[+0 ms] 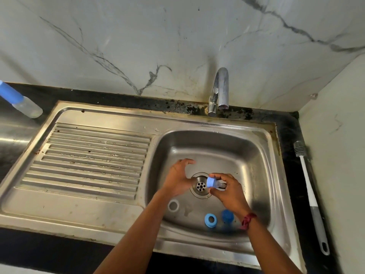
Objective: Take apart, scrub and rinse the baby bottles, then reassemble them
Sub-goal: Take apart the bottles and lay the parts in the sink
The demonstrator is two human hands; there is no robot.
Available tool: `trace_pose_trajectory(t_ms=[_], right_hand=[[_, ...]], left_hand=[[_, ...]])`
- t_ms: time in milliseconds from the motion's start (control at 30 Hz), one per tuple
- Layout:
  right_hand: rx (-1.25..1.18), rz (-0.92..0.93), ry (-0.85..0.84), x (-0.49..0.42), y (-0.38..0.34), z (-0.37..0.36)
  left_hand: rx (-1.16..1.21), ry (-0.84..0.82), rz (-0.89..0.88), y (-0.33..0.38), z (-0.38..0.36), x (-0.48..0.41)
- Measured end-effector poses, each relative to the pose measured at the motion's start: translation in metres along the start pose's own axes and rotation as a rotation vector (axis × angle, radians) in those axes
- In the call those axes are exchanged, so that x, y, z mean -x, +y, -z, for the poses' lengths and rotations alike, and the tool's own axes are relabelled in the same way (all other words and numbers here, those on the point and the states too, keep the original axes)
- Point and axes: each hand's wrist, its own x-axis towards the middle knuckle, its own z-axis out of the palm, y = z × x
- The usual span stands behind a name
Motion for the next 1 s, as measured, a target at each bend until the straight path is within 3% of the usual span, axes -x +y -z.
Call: trace_pose_trajectory(t_ms=[133,233,400,700,1000], right_hand=[[-0.198,-0.012,-0.027,0.008,-0.009,0.002],[-0.309,-0.014,-0.032,0.018,-0.015,0.006],[-0.394,0.002,-0.018,0.032,-0.016,0.016],[-0.094,0.12,-0.015,0.032,-0.015,0.037],[-0.25,0.1,-0.024,0.029,-0.03,0.035]], left_hand=[[0.674,-0.141,0.23,0.025,-0.02,0.02],[0.82,-0.286,0.204,0.028,-0.026,0.038],[1.004,-0.247,0.239,0.029,-0.029,0.049],[0.835,-0.261,0.182,0.042,-0.02,0.054],[0.933,-0.231,0.171,0.041,-0.013,0.051]])
